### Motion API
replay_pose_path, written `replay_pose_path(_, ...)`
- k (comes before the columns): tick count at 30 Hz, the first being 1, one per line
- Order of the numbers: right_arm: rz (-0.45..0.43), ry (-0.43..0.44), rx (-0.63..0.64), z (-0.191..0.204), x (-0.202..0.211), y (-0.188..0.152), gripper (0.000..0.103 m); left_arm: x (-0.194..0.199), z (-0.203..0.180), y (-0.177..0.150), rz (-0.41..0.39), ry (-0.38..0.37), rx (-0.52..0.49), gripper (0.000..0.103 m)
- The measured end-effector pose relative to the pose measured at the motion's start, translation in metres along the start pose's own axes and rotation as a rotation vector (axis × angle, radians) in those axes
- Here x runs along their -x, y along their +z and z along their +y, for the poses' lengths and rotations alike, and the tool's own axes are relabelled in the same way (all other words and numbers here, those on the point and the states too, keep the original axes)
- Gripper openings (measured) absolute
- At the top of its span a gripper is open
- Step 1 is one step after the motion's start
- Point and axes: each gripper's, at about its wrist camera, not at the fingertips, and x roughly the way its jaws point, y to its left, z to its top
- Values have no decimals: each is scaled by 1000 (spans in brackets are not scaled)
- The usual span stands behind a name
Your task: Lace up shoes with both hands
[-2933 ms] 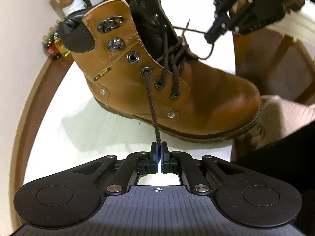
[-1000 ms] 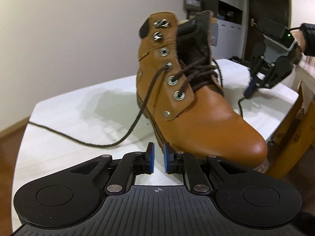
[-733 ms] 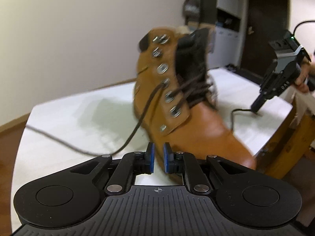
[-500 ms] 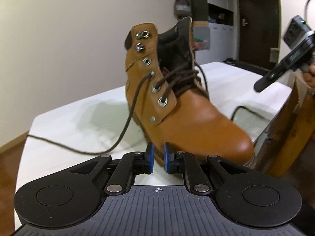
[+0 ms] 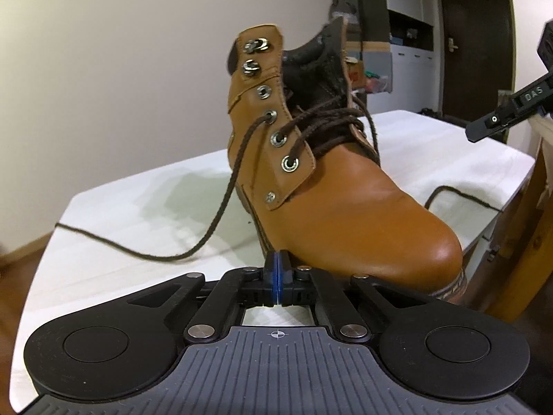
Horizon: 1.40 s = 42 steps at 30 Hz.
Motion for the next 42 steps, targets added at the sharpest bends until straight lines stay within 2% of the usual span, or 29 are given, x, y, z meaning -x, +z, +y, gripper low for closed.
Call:
replay_pose_path(3, 119, -72, 94, 0, -5, -9, 19, 0, -9, 2, 0, -63, -35, 0)
replay_pose_path(6, 190, -92, 144, 4, -16, -15, 19, 1, -7, 4, 1, -91, -59, 1)
replay_pose_path(9, 211, -73, 99, 2, -35, -11, 19, 2, 10, 10, -19, -111, -38, 7)
replay_pose_path(11, 219, -63, 86, -1, -46, -3, 19, 3, 21, 15, -39, -128, -28, 7)
replay_pose_path(15, 270, -72, 141, -5, -63, 14, 19, 2, 37, 33, -42, -189, -79, 7)
replay_pose_path(18, 329, -73, 242, 4, -76, 20, 18, 3, 44, 50, -5, -227, -93, 7)
replay_pose_path(20, 369, -77, 317, 12, -78, 19, 5, 6, 50, 65, 53, -255, -34, 7)
replay_pose_path(22, 410, -71, 326, 16, -78, 19, 2, 7, 50, 80, 102, -272, 27, 8)
replay_pose_path(25, 434, 0, 89, 3, -69, 28, 2, 7, 39, 108, 174, -332, 130, 15)
replay_pose_path(28, 358, 93, -336, -22, -41, 40, 2, 4, 18, 132, 215, -398, 197, 17)
replay_pose_path(31, 275, 146, -611, -30, -15, 46, 2, -1, -6, 153, 249, -479, 240, 18)
replay_pose_path(35, 214, 172, -808, -28, 3, 57, 2, -5, -29, 170, 264, -554, 239, 19)
replay_pose_path(38, 186, 207, -925, -31, 9, 58, 2, -6, -39, 176, 271, -564, 185, 19)
replay_pose_path(42, 178, 258, -1019, -38, 11, 62, 2, -12, -51, 176, 292, -566, 125, 19)
